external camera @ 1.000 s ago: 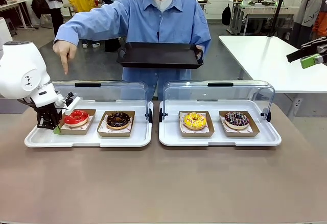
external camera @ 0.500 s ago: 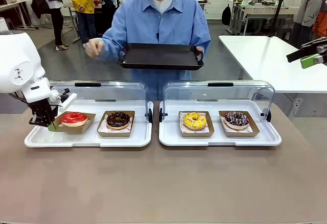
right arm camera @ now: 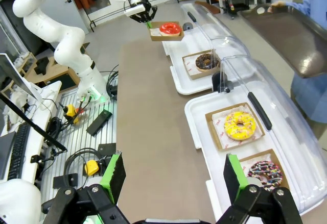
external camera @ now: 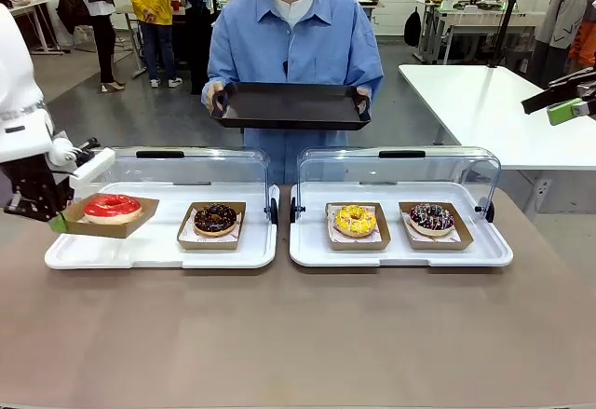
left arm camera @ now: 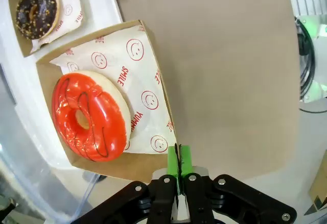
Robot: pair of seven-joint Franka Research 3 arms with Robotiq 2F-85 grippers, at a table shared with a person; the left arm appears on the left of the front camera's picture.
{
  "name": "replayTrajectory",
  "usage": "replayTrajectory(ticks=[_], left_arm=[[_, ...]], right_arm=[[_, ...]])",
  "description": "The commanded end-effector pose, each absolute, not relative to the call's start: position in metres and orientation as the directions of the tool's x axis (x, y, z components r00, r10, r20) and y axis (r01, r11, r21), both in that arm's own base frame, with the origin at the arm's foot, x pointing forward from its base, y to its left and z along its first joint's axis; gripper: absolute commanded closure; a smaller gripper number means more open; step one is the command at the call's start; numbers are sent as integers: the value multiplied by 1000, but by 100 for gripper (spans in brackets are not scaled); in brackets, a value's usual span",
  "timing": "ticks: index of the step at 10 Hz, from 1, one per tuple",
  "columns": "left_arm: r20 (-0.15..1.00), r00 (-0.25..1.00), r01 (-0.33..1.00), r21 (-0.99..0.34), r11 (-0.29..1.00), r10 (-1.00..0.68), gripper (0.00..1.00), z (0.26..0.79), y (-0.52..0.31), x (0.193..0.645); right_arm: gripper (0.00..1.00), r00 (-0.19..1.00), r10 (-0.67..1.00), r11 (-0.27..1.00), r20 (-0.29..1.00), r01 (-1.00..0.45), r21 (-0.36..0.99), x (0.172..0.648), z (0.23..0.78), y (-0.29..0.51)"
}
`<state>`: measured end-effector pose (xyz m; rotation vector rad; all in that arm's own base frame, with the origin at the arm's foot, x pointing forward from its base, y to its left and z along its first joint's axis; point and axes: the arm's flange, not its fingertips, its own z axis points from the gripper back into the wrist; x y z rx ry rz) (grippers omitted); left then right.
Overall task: Provide the desired donut to the person.
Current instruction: Pick up and lift the Paper togo box containing the Donut pointed at by the person, then place the picked Paper togo box onto the Handle tray extended by the person.
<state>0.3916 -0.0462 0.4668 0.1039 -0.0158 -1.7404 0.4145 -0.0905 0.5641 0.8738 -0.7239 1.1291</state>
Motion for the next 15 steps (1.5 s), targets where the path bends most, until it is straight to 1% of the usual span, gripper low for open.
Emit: replayTrajectory(ticks=[1,3,6,7,10,11,12,15], left_arm=[[-96,-132,982,120,-143,-987,100,494,-52,372],[-114,-100,978,173,-119,-988,100,527,-59,359],[-109,-49,970,232,-73,-993,100,572,-67,354],[-111,-37,967,246,-64,-993,100,579,-69,357],[-65,-14,978,205,-27,-998,100,586,-65,374],[-78,-25,979,198,-40,-997,100,581,-62,373],[-75,-34,971,234,-51,-997,100,584,-64,367],[-75,-34,971,234,-51,-997,100,584,-64,367]], right_arm=[[0,273,447,178,852,-960,215,414,564,-90],[0,273,447,178,852,-960,215,414,564,-90],[0,273,447,178,852,-960,215,414,564,-90],[0,273,447,178,852,-960,215,414,564,-90],[0,273,447,178,852,-960,215,414,564,-90],[0,273,447,178,852,-960,215,414,564,-90],[0,273,447,178,852,-960,215,414,564,-90],[0,273,447,178,852,-960,215,414,564,-90]])
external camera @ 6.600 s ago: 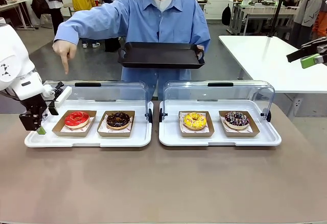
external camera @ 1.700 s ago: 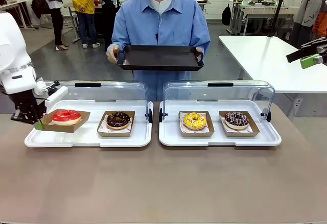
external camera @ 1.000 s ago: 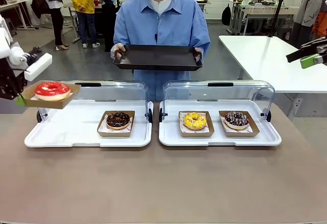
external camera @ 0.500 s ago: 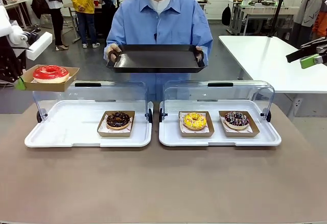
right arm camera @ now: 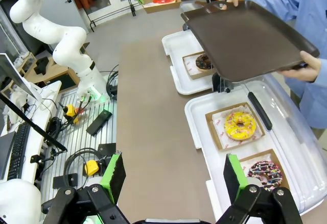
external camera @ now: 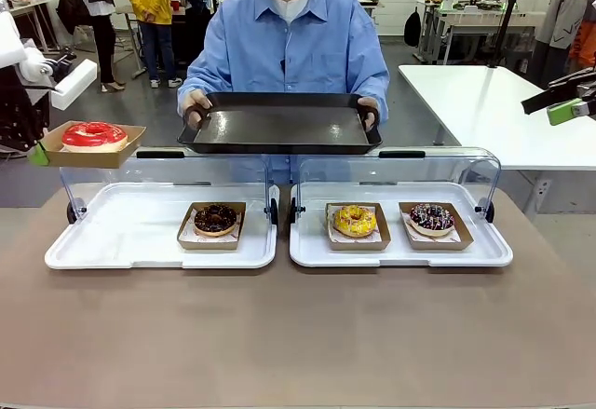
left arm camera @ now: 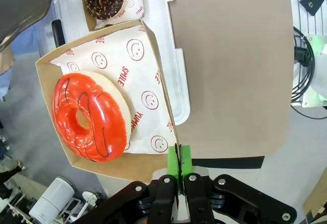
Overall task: Provide the desired donut to the person.
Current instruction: Place the picked Paper togo box onto the Handle tray extended by the person.
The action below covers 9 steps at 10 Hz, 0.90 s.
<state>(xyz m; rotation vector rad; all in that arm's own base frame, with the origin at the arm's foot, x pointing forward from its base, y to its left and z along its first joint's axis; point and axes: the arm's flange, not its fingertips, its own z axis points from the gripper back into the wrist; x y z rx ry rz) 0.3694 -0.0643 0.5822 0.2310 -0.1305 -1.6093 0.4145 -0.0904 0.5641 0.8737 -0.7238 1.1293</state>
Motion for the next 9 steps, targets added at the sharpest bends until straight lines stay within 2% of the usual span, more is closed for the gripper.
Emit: replayTrajectory(ticks=[1,9], left_arm=[[-75,-34,971,234,-51,-997,100,584,-64,367],[-66,-42,972,227,-56,-997,99,583,-65,369]], right_arm=[[0,273,447,178,852,-960,215,414,564,-90],[0,273,447,178,852,-960,215,414,564,-90]])
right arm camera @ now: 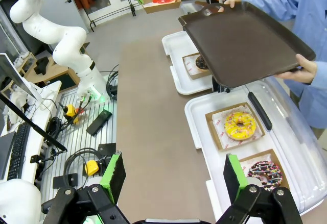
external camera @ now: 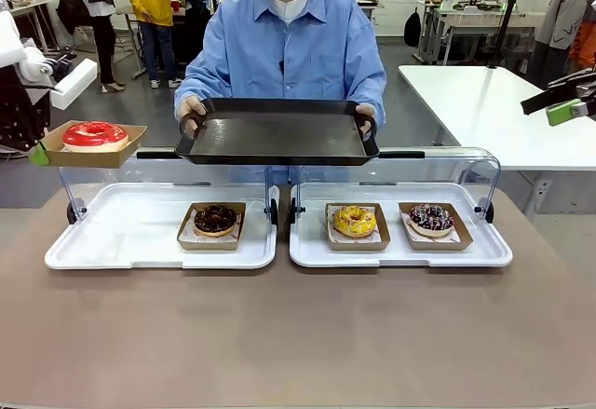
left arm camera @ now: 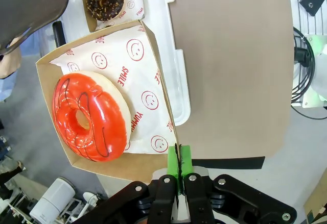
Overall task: Provide the desired donut to the person.
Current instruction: Place the picked Paper togo box onto the Handle tray extended by the person.
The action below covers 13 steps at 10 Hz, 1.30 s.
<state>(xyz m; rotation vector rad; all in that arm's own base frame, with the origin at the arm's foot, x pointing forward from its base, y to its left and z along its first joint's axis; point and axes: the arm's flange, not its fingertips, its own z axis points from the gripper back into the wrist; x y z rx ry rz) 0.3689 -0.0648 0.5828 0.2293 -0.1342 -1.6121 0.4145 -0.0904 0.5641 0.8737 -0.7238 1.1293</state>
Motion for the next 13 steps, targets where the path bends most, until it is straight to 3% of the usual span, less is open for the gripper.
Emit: replayTrajectory(ticks=[1,3,6,13], left_arm=[[-62,-30,973,227,-43,-998,99,597,-69,380],[-16,-36,962,271,-39,-999,99,616,-90,368],[-48,-99,955,275,-109,-994,99,644,-147,391],[-13,-102,962,253,-102,-995,99,611,-239,498]], right_arm=[[0,273,447,178,852,-960,215,414,564,-90],[0,273,447,178,852,-960,215,414,564,-90],[0,273,447,178,852,-960,215,414,564,-90],[0,273,447,178,852,-960,215,414,564,-90]])
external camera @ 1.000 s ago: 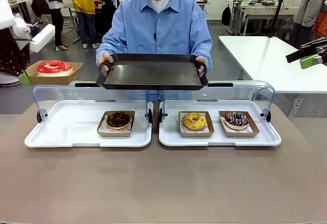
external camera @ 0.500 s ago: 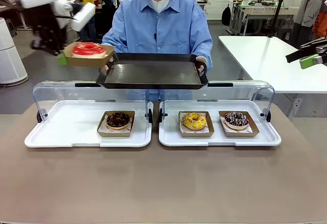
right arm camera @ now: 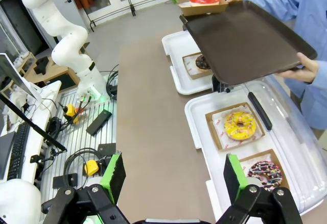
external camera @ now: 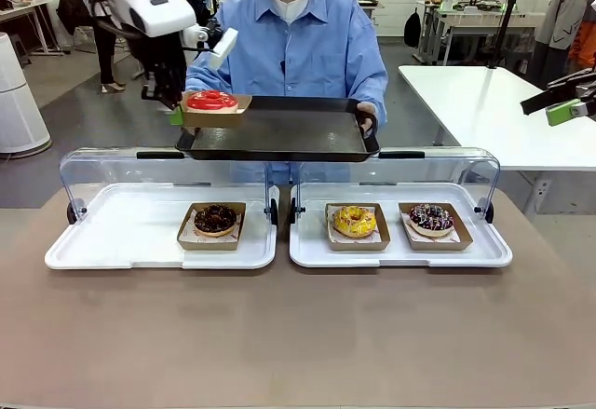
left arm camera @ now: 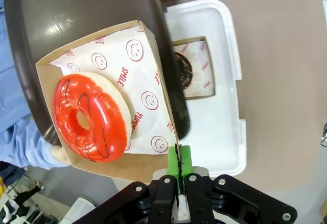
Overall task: Provide the desired donut to the person.
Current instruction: Place the picked Paper togo box onto the Handle tray extended by the person.
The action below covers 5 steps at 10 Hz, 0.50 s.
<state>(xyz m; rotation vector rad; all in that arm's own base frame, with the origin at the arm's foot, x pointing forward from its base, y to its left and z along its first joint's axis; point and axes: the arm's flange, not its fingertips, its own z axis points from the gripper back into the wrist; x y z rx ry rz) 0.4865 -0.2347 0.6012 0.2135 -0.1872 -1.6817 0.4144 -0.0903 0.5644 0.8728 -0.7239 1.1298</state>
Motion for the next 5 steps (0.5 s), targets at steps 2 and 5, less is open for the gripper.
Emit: replayTrajectory(ticks=[2,5], left_arm=[[8,-94,961,263,-88,-996,99,600,-240,511],[17,-97,960,266,-89,-995,99,588,-238,531]], right_arm=[[0,273,447,178,852,-960,215,414,564,-90],[0,273,447,178,852,-960,215,414,564,-90]])
